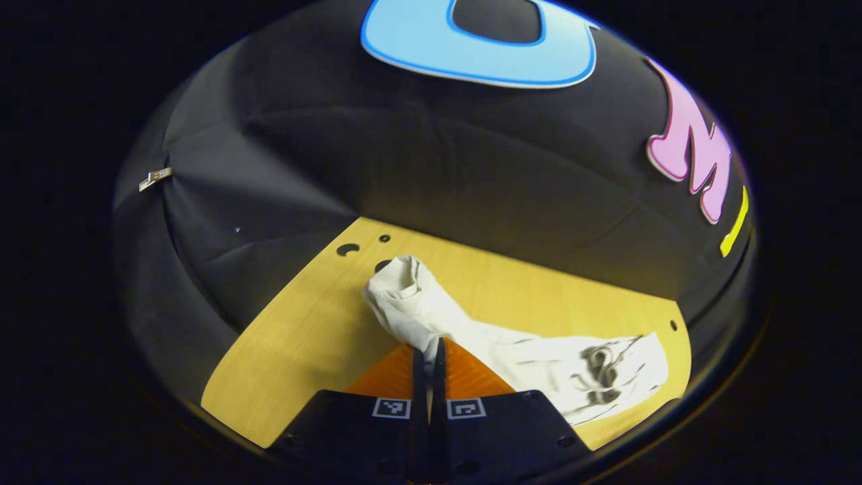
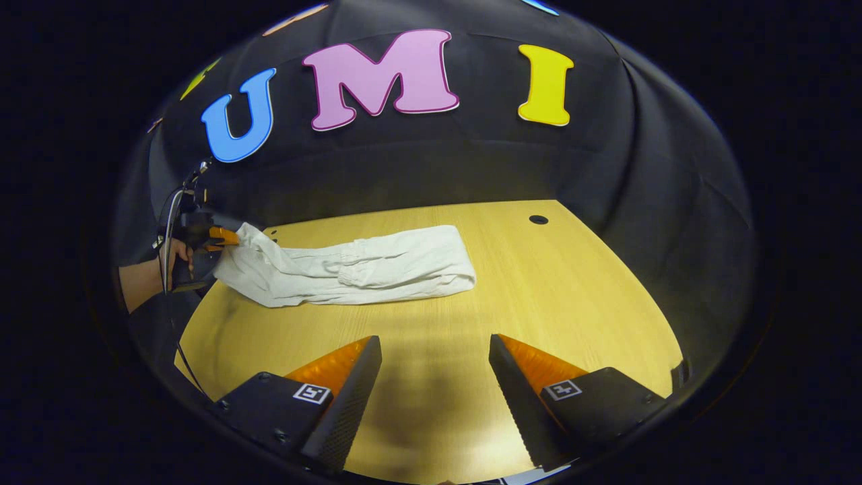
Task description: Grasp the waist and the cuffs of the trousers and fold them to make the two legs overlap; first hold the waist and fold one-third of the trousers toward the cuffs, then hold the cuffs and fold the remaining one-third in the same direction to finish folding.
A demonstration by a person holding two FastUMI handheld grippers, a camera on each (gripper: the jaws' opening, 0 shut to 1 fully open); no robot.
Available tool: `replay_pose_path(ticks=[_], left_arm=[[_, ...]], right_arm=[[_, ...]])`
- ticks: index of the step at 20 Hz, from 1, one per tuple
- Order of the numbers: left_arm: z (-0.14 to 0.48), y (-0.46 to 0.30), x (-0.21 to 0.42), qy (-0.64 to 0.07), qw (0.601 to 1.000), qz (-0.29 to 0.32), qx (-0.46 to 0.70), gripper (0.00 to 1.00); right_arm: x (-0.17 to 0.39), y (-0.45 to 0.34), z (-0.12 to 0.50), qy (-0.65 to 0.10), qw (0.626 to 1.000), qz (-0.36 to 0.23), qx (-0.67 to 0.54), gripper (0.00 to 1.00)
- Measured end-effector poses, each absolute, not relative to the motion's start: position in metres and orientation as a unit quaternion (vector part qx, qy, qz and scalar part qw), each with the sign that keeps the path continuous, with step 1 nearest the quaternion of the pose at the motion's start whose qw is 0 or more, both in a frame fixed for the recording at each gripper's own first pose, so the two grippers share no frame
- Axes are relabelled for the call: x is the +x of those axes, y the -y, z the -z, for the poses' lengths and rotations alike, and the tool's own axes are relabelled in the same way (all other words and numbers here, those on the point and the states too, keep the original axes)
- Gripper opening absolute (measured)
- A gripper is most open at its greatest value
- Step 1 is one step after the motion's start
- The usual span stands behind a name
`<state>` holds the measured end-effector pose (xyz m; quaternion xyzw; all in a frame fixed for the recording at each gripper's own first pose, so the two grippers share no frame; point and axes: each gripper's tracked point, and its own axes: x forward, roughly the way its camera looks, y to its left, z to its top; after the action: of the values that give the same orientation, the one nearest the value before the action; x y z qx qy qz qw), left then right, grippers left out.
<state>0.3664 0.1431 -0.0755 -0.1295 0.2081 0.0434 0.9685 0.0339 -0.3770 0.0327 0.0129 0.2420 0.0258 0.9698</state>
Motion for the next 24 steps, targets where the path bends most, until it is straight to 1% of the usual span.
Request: replay_pose_path(ticks=[3, 6, 14, 18, 21, 24], left_arm=[[0.048, -0.106, 0.365, -0.194, 0.971, -0.043, -0.134, 0.05], [0.031, -0.061, 0.366, -0.195, 0.971, -0.031, -0.138, 0.05], [-0.010, 0.081, 0.367, -0.180, 0.971, 0.036, -0.153, 0.05], [-0.014, 0.152, 0.370, -0.184, 0.970, 0.067, -0.141, 0.05], [-0.009, 0.213, 0.370, -0.187, 0.968, 0.102, -0.131, 0.05], [0.006, 0.263, 0.370, -0.201, 0.964, 0.125, -0.118, 0.05]], right_arm=[[0.043, 0.404, -0.044, -0.229, 0.973, -0.023, 0.023, 0.99], [0.048, 0.432, -0.045, -0.230, 0.972, -0.015, 0.045, 0.99], [0.049, 0.495, -0.045, -0.224, 0.972, -0.003, 0.068, 0.98], [0.045, 0.511, -0.041, -0.231, 0.970, -0.015, 0.075, 0.99], [0.043, 0.523, -0.041, -0.228, 0.971, -0.021, 0.073, 0.98], [0.040, 0.531, -0.039, -0.232, 0.970, -0.030, 0.074, 0.98]])
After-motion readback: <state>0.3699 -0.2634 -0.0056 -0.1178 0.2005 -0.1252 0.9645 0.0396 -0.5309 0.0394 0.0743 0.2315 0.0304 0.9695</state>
